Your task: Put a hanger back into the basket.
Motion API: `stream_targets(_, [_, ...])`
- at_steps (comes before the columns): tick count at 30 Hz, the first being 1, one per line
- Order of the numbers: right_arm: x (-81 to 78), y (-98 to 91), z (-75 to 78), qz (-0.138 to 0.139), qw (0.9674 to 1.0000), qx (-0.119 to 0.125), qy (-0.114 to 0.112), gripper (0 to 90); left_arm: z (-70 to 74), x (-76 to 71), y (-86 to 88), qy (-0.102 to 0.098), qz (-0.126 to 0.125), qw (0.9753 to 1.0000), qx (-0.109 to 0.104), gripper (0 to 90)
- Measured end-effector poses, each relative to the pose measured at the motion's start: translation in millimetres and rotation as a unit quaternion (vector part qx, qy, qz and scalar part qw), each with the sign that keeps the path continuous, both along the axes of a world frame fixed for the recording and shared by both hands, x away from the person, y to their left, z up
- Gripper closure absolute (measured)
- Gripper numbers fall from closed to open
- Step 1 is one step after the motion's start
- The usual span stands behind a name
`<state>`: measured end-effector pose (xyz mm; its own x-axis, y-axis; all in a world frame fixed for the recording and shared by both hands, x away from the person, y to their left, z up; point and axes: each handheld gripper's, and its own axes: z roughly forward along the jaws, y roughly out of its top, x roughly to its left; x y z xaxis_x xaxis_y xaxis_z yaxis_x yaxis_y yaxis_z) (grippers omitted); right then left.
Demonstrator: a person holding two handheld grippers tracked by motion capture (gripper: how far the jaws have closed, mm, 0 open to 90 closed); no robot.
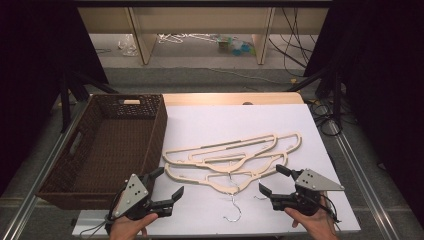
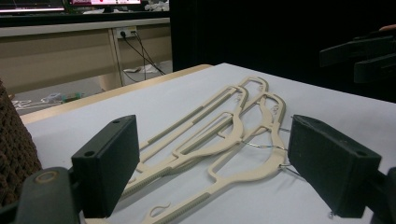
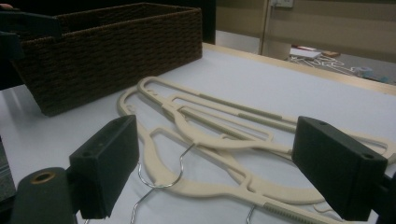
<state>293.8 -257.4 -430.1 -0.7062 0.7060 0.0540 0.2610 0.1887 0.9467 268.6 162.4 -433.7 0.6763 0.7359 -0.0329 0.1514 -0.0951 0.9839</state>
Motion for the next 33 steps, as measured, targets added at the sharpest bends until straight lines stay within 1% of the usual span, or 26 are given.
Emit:
stream_targets(4, [0.0,0.2,-0.1,0.001,1.0000,-0.001,0.003,15.6,-0.2,0.4,0.3,-0.001,-0.002,1.0000,0.003,16.5])
stream_targets(6, [0.7,0.2,0.1,0.006,1.0000,-0.001,0.005,15.6,-0.1,0.4,0.5,-0.001,-0.001,1.0000,0.003,16.5])
stream_targets(7, [1.3,0.6,-0.5,0.001,1.0000,0.000,-0.001,15.6,0.2,0.6,1.0,-0.003,0.000,1.0000,0.001,16.5])
stream_targets(8, [1.1,0.2,0.1,0.000,1.0000,-0.005,0.002,15.6,0.2,0.8,1.4,-0.003,0.001,1.0000,0.002,16.5])
stream_targets(10, [2.8,0.7,0.3,-0.001,1.0000,-0.002,-0.002,15.7,-0.1,0.8,1.6,-0.002,0.002,1.0000,0.002,16.5])
stream_targets(11, [3.9,0.5,0.6,0.002,1.0000,-0.003,-0.001,15.7,-0.5,0.8,1.3,0.001,0.004,1.0000,-0.002,16.5])
stream_targets(12, [5.5,1.0,0.4,0.006,1.0000,-0.001,0.003,15.7,-0.3,0.8,1.5,-0.001,0.003,1.0000,-0.001,16.5])
stream_targets(14, [8.5,0.2,1.4,0.005,0.9999,-0.015,0.006,15.9,-0.2,0.7,1.2,-0.004,0.001,1.0000,0.000,16.5])
stream_targets(16, [13.3,0.9,2.0,0.010,0.9997,-0.022,0.007,16.1,-0.1,0.4,0.7,-0.004,0.000,1.0000,0.000,16.5])
stream_targets(17, [15.9,1.4,2.5,0.017,0.9995,-0.023,0.012,16.2,-0.2,0.1,0.3,-0.003,0.000,1.0000,-0.002,16.6])
stream_targets(18, [15.9,1.4,2.5,0.017,0.9995,-0.023,0.012,16.2,-0.2,0.1,0.3,-0.003,0.000,1.0000,-0.002,16.5])
stream_targets(19, [21.5,1.9,3.6,0.020,0.9991,-0.035,0.012,17.2,-0.3,0.2,0.3,-0.002,-0.001,1.0000,-0.001,16.5])
stream_targets(20, [25.3,2.9,3.3,0.029,0.9988,-0.035,0.015,17.4,-0.2,0.3,0.6,-0.003,-0.001,1.0000,0.002,16.5])
stream_targets(21, [29.4,3.5,2.6,0.030,0.9988,-0.038,0.008,17.7,-0.2,0.2,0.6,-0.003,-0.001,1.0000,0.001,16.5])
stream_targets(22, [32.5,3.2,3.0,0.034,0.9979,-0.054,0.015,18.1,-0.2,0.2,0.7,-0.003,-0.001,1.0000,0.000,16.5])
stream_targets(23, [36.0,4.1,2.1,0.036,0.9972,-0.063,0.020,18.2,-0.2,0.2,0.7,-0.003,-0.001,1.0000,0.000,16.6])
stream_targets(26, [48.0,6.6,-0.3,0.041,0.9956,-0.076,0.035,19.7,0.2,0.4,0.9,-0.003,-0.002,1.0000,-0.002,16.6])
stream_targets(27, [52.7,7.3,-0.8,0.045,0.9950,-0.081,0.038,20.4,-0.3,1.3,0.7,-0.006,-0.006,0.9999,-0.008,16.6])
stream_targets(28, [57.5,8.3,-1.2,0.044,0.9944,-0.089,0.036,21.2,-0.2,1.3,1.0,-0.006,-0.006,0.9999,-0.006,16.6])
stream_targets(29, [62.4,9.8,-1.8,0.044,0.9936,-0.097,0.038,21.8,-0.1,1.2,1.2,-0.006,-0.005,1.0000,-0.005,16.6])
stream_targets(30, [67.0,10.7,-1.3,0.050,0.9919,-0.109,0.043,23.0,-0.1,1.1,1.4,-0.005,-0.004,1.0000,-0.005,16.7])
stream_targets(31, [72.0,11.5,-1.0,0.051,0.9910,-0.118,0.037,24.6,0.5,0.5,1.9,-0.003,-0.001,1.0000,-0.001,16.7])
stream_targets(32, [76.3,13.0,-0.6,0.056,0.9901,-0.122,0.040,25.4,0.5,0.6,1.8,-0.003,-0.001,1.0000,-0.001,16.7])
stream_targets(33, [81.1,14.7,-0.4,0.062,0.9884,-0.132,0.043,25.5,0.5,0.6,1.8,-0.003,-0.001,1.0000,-0.001,16.8])
